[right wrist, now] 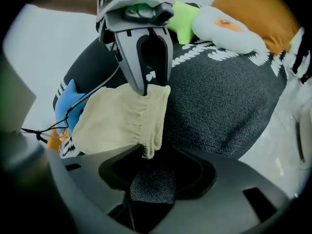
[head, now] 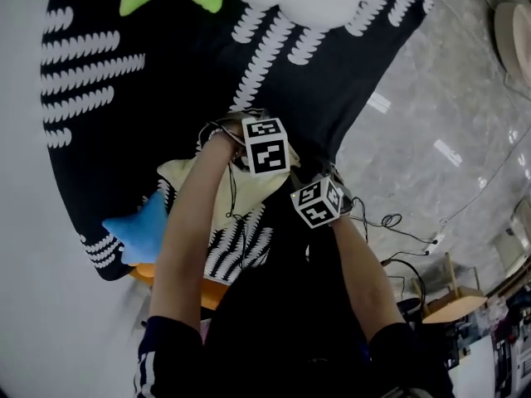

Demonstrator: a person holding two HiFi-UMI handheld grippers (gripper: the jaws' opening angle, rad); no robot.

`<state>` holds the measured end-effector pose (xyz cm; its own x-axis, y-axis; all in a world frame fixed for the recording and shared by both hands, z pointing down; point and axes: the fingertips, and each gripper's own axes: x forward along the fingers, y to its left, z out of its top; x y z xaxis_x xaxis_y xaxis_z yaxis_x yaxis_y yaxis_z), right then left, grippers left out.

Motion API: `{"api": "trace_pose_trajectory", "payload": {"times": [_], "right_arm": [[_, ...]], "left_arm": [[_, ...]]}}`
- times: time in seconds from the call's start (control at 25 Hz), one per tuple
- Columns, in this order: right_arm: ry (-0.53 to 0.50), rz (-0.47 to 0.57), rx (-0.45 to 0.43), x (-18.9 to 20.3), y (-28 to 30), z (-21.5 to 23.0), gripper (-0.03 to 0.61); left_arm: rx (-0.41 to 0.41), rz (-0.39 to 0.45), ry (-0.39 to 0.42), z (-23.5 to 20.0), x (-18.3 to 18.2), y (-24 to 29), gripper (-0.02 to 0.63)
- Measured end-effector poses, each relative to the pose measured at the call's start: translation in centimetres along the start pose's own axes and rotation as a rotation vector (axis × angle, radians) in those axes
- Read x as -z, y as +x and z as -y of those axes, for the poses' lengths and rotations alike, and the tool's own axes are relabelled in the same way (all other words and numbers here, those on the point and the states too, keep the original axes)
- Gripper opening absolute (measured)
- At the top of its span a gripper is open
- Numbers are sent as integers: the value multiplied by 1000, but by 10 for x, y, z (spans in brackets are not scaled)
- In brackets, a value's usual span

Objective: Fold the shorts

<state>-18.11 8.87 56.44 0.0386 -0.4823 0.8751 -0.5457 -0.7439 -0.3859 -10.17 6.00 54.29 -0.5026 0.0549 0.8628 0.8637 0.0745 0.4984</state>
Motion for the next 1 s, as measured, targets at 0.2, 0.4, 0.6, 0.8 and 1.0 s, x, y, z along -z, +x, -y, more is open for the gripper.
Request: {"api": "trace_pose_trajectory", "payload": {"times": [0.2, 0.4, 0.6, 0.8, 1.0], "right_arm": [[39, -2, -7, -5, 4, -2, 204], [84, 62, -23, -4, -3, -3, 202], [39, 68, -58, -11, -4, -10, 190], [38, 59, -68, -14, -2, -17, 172], [273, 82, -81, -3, -3, -16, 235]], "left_arm": [[-30, -62, 95, -5, 8, 9, 174], [-68, 5, 61, -6, 4, 12, 80], [-144, 81, 157, 10, 9, -10, 58], [-192, 127, 233, 27, 10, -24, 60], [-189, 165, 296, 53, 9, -40, 60]]}}
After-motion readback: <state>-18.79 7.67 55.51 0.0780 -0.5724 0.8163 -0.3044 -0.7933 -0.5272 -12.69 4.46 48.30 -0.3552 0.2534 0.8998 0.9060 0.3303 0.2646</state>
